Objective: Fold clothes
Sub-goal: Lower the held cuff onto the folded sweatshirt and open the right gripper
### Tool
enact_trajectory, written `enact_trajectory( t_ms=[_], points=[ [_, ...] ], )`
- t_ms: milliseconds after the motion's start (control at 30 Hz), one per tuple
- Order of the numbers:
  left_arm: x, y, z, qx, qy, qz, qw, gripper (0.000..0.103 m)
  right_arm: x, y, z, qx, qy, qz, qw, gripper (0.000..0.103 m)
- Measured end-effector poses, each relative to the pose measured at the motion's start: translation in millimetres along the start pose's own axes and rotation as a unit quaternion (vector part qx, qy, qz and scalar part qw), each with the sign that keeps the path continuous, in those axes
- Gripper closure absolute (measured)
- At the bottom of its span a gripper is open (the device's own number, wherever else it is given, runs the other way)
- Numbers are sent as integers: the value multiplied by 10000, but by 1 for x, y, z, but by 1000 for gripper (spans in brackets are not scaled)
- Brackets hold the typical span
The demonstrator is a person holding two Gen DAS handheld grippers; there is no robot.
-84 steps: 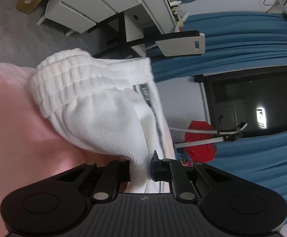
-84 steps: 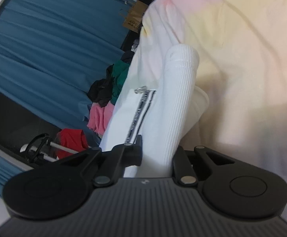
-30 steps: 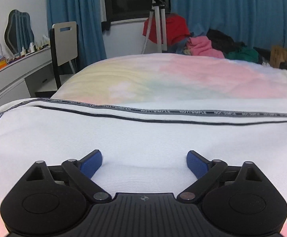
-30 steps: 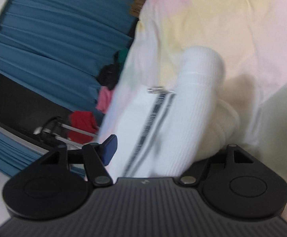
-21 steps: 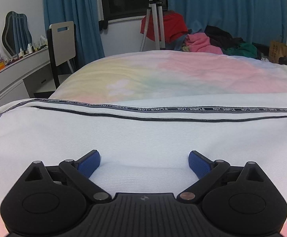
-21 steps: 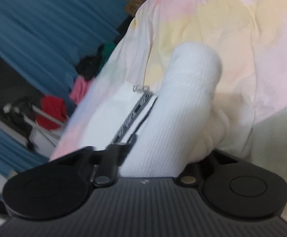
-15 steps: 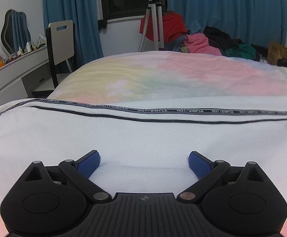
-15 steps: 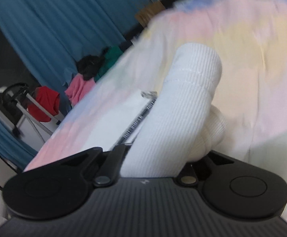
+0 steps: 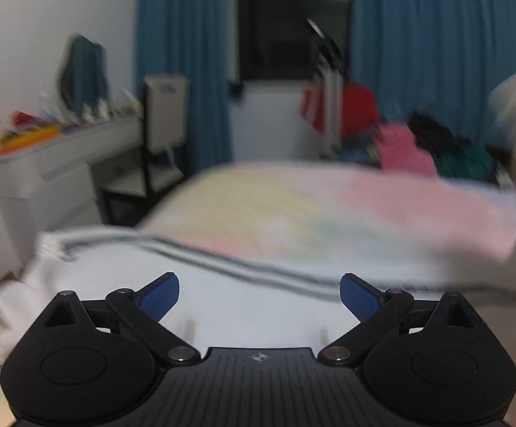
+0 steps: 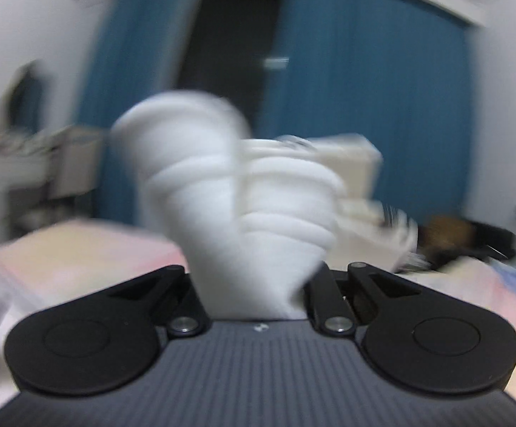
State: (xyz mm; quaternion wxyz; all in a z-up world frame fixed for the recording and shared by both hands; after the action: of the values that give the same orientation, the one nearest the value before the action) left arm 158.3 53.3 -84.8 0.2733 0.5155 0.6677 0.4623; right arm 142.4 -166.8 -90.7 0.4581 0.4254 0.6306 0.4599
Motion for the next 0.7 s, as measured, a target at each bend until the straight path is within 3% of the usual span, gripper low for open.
enact_trajectory(
  t_ms=[67,133,167,233,500,700],
  points=[
    [11,5,-6,-63,4,-256,9997,5,52,-33,6,499,575,-334,9965,92],
    [17,6,-7,-4,-72,-427,9991,5,97,-72,15,1173,1011,-899,9838,92],
    [19,6,-6,62,-109,-471,9988,5,112,-89,18,1382,1025,-1324,9761,92],
    [19,4,-4,158,-199,-496,9984,5,120,-100,17,1406,893,-1688,9715,92],
    [19,5,-4,259,-557,-710,9956,5,99,-59,1,1080,890,-788,9870,92],
    [16,1,-3,357,-807,-892,9921,5,115,-78,37,1562,1117,-835,9778,90]
  ],
)
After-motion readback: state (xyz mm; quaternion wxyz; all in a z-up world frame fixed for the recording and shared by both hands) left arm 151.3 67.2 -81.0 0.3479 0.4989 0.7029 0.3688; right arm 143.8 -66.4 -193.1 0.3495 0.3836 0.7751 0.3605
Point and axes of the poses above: each gripper's, at about its wrist camera, not at the fingertips, and z roughly the way its jaws point, x to its left, y to its top, the point moved 8 cm from there along z, roughly the way its jaws point, and after that the axes turned 9 degrees about y, right-handed, at the moved point
